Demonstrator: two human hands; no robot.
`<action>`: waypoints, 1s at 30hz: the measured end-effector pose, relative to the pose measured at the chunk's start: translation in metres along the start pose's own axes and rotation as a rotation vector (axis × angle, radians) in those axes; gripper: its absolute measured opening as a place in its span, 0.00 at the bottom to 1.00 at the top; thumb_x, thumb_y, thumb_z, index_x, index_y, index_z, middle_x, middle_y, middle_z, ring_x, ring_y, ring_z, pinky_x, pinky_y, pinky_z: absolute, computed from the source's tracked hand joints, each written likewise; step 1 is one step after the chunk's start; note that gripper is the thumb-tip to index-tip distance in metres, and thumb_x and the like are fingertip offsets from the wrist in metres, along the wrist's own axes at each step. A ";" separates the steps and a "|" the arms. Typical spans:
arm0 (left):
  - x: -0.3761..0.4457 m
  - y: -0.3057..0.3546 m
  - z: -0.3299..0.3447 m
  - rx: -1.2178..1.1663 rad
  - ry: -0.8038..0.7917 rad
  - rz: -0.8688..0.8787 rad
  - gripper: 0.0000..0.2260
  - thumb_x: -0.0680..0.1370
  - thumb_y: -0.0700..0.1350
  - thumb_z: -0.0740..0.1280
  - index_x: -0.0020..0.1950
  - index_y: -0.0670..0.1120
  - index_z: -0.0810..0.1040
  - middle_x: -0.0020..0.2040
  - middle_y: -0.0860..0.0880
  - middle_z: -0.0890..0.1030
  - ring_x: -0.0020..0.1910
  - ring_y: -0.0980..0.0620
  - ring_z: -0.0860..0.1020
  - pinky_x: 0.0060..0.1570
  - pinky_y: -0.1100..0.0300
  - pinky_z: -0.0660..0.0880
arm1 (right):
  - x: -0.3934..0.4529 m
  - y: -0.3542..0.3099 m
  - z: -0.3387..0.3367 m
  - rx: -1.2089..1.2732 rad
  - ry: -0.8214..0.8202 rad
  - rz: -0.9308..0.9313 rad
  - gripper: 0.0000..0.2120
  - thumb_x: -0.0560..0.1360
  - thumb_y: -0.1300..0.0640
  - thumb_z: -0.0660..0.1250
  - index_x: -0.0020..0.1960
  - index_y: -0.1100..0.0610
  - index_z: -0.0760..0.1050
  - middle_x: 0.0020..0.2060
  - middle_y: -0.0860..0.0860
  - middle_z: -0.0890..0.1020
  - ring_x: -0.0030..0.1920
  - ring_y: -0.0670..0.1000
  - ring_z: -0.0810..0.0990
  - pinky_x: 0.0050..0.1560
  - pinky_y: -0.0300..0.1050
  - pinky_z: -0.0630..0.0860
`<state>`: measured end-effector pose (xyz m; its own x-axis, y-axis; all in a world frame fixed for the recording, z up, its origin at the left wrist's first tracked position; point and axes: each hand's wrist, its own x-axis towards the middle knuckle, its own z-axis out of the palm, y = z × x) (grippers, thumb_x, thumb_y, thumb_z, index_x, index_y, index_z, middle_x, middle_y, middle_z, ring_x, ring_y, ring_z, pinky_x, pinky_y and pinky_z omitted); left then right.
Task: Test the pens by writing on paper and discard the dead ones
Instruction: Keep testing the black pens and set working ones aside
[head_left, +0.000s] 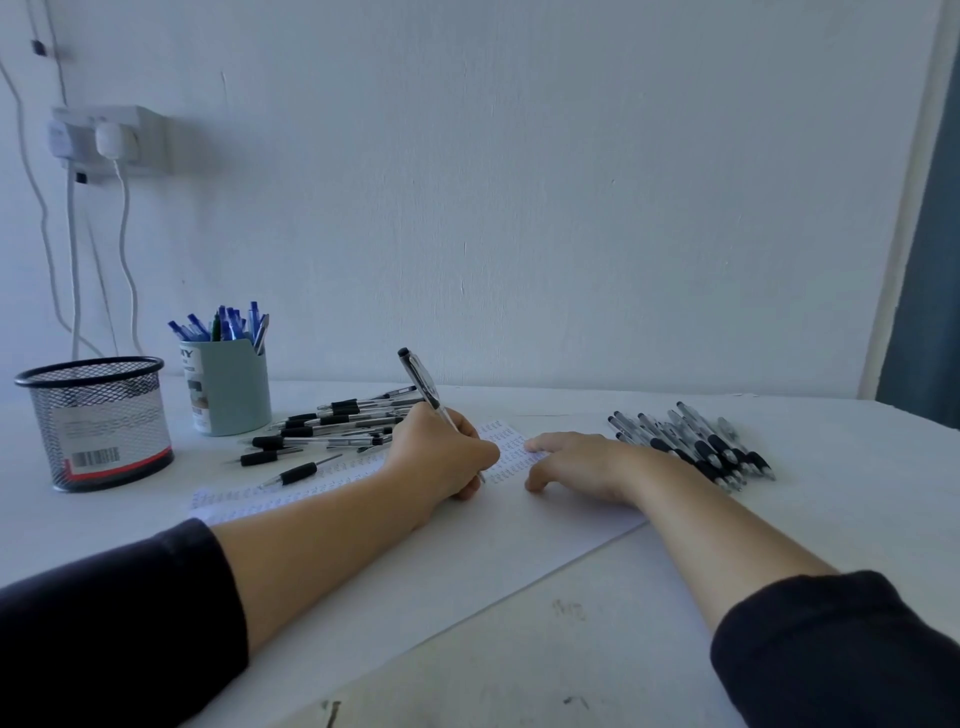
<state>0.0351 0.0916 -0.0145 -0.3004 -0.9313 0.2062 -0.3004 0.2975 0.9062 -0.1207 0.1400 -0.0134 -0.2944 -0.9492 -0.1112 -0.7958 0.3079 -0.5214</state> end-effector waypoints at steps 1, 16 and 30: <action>0.000 0.000 0.000 -0.002 -0.003 0.002 0.03 0.67 0.33 0.66 0.36 0.39 0.75 0.24 0.45 0.75 0.19 0.53 0.72 0.24 0.65 0.72 | 0.000 0.000 0.000 0.001 0.001 0.000 0.30 0.71 0.47 0.66 0.71 0.39 0.64 0.74 0.50 0.62 0.72 0.53 0.61 0.71 0.51 0.61; -0.002 0.000 0.001 0.019 -0.025 0.034 0.03 0.67 0.33 0.66 0.35 0.40 0.75 0.23 0.46 0.76 0.21 0.51 0.74 0.24 0.66 0.72 | 0.002 0.001 0.000 0.015 0.003 0.015 0.30 0.70 0.46 0.67 0.71 0.38 0.64 0.74 0.51 0.62 0.72 0.54 0.62 0.70 0.51 0.61; -0.002 0.000 0.001 0.028 -0.025 0.042 0.06 0.67 0.33 0.66 0.32 0.41 0.73 0.22 0.45 0.75 0.21 0.51 0.73 0.24 0.65 0.71 | -0.006 -0.003 -0.001 0.019 -0.007 -0.005 0.29 0.72 0.48 0.66 0.72 0.40 0.63 0.74 0.51 0.61 0.72 0.53 0.61 0.69 0.48 0.61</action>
<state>0.0344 0.0935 -0.0152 -0.3360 -0.9123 0.2341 -0.3121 0.3423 0.8862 -0.1171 0.1452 -0.0098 -0.2865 -0.9512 -0.1147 -0.7873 0.3020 -0.5376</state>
